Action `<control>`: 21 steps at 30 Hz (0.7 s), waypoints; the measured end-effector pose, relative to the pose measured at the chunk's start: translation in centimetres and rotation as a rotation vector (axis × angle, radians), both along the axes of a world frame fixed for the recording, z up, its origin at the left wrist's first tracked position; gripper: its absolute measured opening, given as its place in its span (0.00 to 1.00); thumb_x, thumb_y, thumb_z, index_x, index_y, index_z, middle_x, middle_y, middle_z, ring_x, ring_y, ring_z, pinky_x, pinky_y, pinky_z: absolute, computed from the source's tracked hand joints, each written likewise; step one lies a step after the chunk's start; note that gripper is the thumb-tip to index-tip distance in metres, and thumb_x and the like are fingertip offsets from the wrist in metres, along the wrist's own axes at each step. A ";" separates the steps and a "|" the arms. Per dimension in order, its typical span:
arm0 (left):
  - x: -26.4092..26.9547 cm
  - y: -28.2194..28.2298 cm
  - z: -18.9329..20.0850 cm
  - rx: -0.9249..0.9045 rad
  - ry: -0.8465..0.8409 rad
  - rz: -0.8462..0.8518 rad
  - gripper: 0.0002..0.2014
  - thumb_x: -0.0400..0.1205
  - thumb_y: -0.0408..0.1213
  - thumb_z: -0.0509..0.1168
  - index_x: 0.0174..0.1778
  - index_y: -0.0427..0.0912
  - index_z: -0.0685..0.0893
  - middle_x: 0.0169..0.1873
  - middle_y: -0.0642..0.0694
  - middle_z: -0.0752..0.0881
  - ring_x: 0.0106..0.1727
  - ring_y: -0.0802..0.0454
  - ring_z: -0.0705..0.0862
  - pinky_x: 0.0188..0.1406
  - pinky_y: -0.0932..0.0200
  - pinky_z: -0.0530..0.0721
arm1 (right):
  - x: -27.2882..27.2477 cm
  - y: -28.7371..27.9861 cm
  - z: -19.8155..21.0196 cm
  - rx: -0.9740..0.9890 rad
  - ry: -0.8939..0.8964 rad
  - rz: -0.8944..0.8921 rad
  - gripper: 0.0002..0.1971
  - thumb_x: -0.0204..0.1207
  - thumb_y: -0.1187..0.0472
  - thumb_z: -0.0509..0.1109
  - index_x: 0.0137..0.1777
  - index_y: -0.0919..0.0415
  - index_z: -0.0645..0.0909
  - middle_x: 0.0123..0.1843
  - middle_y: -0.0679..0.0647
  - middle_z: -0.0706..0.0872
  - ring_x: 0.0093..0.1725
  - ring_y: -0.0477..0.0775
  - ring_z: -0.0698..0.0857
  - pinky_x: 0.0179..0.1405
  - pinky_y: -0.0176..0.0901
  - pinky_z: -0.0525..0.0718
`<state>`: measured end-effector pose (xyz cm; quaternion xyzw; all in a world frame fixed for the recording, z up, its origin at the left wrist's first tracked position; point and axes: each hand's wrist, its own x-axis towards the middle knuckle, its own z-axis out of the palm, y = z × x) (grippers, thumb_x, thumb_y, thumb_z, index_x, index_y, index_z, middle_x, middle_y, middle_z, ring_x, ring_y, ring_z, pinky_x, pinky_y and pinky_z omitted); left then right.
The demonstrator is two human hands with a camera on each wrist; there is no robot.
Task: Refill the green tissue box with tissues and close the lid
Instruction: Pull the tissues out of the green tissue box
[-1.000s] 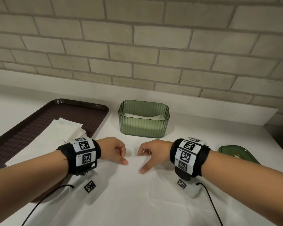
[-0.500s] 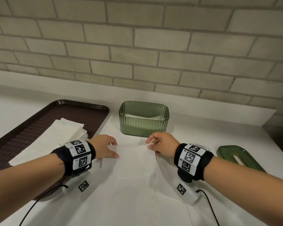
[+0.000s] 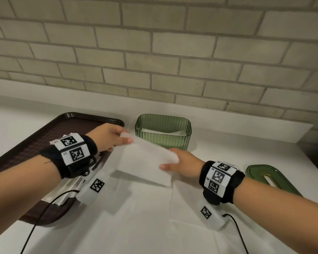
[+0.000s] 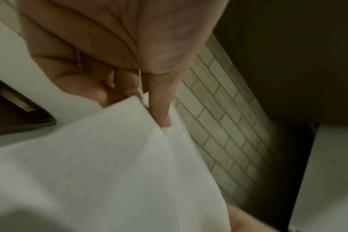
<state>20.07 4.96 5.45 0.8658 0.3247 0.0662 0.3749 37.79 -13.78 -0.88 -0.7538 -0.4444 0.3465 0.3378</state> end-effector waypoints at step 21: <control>2.6 -4.3 -6.9 0.116 0.373 -0.275 0.28 0.67 0.59 0.75 0.61 0.53 0.80 0.54 0.59 0.80 0.53 0.61 0.78 0.57 0.66 0.75 | 6.8 5.9 6.2 0.145 0.473 -0.616 0.05 0.78 0.78 0.64 0.51 0.72 0.75 0.59 0.65 0.79 0.50 0.61 0.82 0.22 0.37 0.87</control>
